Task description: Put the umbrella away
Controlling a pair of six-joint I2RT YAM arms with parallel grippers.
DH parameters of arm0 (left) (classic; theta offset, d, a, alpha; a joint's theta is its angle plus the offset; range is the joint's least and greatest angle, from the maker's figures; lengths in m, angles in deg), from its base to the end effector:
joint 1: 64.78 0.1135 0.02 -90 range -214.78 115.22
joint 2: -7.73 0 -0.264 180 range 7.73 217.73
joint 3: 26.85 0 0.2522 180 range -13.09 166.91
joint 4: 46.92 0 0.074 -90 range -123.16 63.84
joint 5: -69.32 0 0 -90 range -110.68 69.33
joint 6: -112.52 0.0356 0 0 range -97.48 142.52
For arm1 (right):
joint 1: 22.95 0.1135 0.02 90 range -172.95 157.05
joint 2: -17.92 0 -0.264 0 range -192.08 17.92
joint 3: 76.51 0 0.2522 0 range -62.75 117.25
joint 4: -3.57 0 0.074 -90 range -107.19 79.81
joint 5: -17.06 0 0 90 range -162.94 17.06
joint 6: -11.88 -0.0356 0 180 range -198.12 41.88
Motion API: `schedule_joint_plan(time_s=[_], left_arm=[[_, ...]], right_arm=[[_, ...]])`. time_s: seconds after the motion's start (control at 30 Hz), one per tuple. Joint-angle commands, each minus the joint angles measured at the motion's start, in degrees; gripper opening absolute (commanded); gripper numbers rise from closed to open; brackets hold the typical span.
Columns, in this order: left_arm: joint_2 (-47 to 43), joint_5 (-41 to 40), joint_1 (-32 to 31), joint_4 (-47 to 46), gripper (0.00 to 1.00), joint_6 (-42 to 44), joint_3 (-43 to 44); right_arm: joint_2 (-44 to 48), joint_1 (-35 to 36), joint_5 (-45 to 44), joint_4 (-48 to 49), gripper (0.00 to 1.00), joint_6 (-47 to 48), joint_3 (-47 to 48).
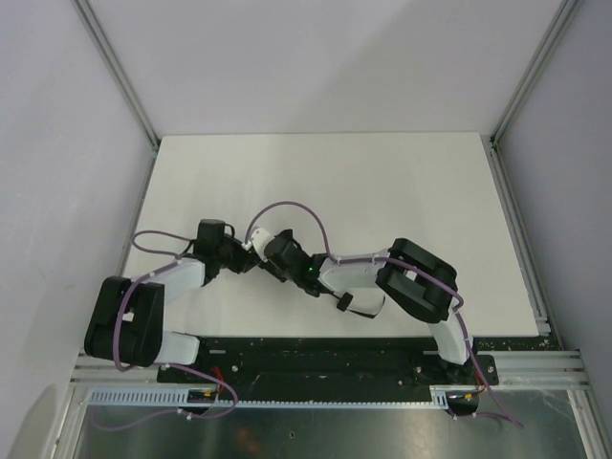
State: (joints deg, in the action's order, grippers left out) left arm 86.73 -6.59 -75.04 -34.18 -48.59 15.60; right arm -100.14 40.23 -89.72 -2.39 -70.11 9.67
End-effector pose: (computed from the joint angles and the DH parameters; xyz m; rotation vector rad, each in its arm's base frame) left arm 0.2376 -0.0518 0.1402 -1.2230 2.3197 -0.8791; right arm 0.2094 0.3913 0.1470 -1.1518 1.8821 0.2111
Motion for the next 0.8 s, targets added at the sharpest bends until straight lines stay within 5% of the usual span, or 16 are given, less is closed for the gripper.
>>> schedule_joint_plan(time_s=[0.0,0.07,0.17,0.4,0.53,0.77], left_arm=[[-3.73,-3.0,-0.55,7.81,0.43,6.26,0.56],[-4.88,-3.47,-0.37,7.57,0.62,6.82,0.86],[-5.47,-3.36,-0.1,7.03,0.72,7.41,1.14],[-2.36,-2.61,0.07,5.23,0.79,8.0,1.11],[-0.97,-2.39,-0.08,3.59,0.91,8.51,0.5],[1.3,-3.77,-0.78,1.75,0.93,7.92,-1.38]], right_arm=[[-3.8,-6.01,19.56,-0.38,0.0,-9.17,-5.99],[-4.67,-8.28,28.81,1.47,0.0,-11.38,-7.63],[-5.9,-10.86,38.53,3.86,0.0,-13.65,-9.43],[-8.61,-15.32,55.23,8.5,0.0,-20.15,-9.93],[-10.53,-17.59,61.54,12.05,0.0,-25.82,-9.93],[-13.98,-20.23,70.11,19.69,0.0,-37.2,-9.93]])
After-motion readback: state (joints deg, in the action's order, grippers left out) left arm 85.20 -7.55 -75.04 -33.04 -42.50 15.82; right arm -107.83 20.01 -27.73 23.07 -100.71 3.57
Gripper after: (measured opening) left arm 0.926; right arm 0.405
